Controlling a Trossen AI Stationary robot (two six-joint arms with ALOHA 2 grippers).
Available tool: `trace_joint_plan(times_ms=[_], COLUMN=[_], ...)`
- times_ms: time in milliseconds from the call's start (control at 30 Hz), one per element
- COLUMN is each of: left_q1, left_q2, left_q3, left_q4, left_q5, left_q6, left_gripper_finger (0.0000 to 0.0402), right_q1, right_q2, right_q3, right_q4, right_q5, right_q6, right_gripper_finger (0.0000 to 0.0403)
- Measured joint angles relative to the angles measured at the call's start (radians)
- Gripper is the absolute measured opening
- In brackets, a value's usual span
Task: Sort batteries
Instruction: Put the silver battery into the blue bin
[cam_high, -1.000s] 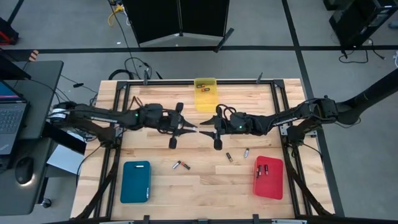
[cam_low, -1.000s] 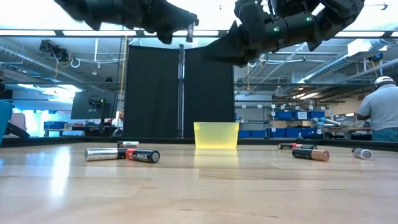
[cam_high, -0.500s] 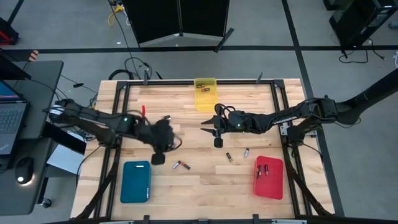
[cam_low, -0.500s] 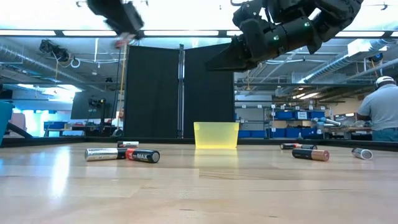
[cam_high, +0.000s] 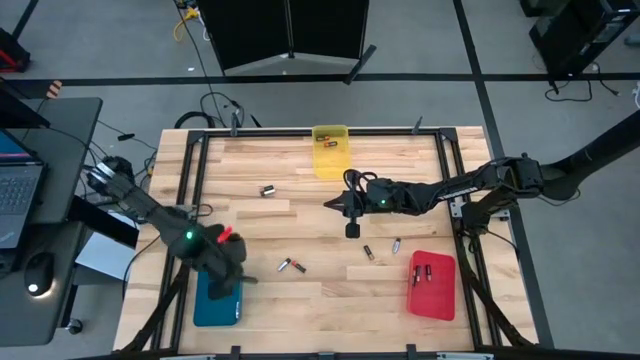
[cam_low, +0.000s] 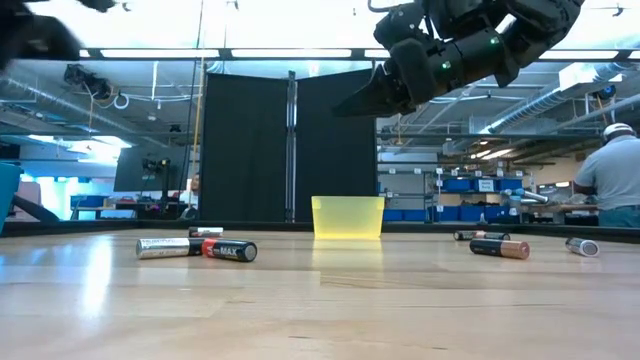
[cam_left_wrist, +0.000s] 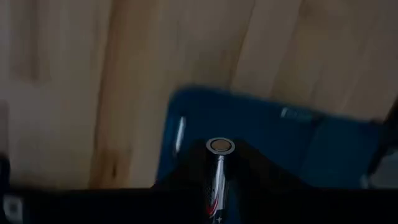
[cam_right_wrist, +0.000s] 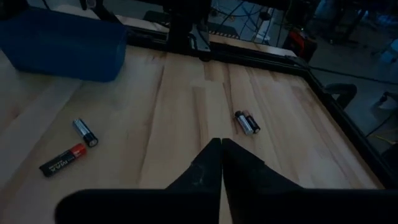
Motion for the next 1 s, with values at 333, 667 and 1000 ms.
trace_joint_plan(times_ms=[333, 667, 1000], left_q1=[-0.11, -0.106, -0.105], left_q2=[0.095, 0.095, 0.095], left_q3=[-0.185, -0.328, -0.397], left_q4=[0.183, 0.364, 0.419], left_q5=[-0.065, -0.046, -0.045], left_q6=[-0.062, -0.024, -0.019], left_gripper_finger=[0.005, 0.005, 0.005], right_q1=[-0.021, -0.021, -0.021], right_q2=[0.0, 0.0, 0.0], right_q3=[0.0, 0.0, 0.0], right_q4=[0.015, 0.02, 0.019], right_q5=[-0.002, -0.002, -0.002], right_q6=[0.004, 0.009, 0.028], right_gripper_finger=[0.0024, 0.001, 0.0022])
